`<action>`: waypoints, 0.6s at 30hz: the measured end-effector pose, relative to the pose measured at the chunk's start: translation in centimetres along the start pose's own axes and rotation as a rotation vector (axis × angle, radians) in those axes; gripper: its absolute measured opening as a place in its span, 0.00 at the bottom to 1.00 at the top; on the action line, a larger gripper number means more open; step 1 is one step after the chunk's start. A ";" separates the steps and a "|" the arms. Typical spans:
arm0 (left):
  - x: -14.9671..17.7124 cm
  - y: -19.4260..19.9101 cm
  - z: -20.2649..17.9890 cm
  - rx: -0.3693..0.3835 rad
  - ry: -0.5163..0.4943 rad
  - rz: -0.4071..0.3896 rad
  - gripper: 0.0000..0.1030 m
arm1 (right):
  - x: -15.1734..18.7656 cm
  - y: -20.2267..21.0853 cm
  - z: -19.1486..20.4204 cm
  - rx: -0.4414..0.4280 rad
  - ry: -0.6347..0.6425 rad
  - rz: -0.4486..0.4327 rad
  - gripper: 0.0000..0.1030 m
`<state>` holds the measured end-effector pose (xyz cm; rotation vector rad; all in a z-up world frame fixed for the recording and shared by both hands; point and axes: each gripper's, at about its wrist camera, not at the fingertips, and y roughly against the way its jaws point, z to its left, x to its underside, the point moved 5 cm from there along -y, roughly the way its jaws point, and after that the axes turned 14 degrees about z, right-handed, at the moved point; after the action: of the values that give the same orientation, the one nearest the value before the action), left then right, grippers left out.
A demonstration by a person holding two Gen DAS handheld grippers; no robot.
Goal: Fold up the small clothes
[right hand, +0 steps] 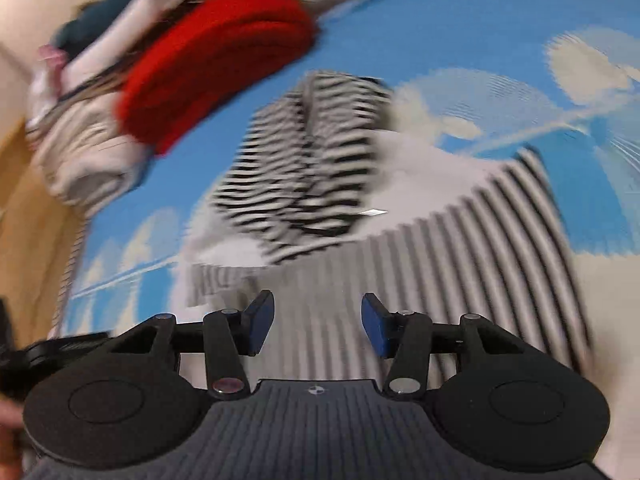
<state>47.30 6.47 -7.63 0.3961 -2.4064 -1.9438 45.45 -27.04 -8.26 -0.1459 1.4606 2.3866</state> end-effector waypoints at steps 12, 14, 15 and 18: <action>0.4 -5.6 0.6 -0.007 0.037 0.105 0.57 | 2.0 -2.6 -6.8 0.208 -0.183 0.181 0.50; 0.6 -6.1 0.3 -0.035 0.013 0.109 0.57 | 1.8 -2.4 -6.5 0.218 -0.177 0.175 0.50; 0.7 -6.0 0.3 -0.050 0.008 0.102 0.56 | 1.7 -2.3 -6.4 0.223 -0.175 0.171 0.50; 0.5 -4.8 0.5 -0.071 0.029 0.059 0.55 | 1.5 -2.3 -5.8 0.235 -0.170 0.154 0.50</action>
<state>47.56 5.95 -12.43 0.3447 -2.2970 -1.9775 44.33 -30.85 -13.25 0.2282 1.7067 2.2543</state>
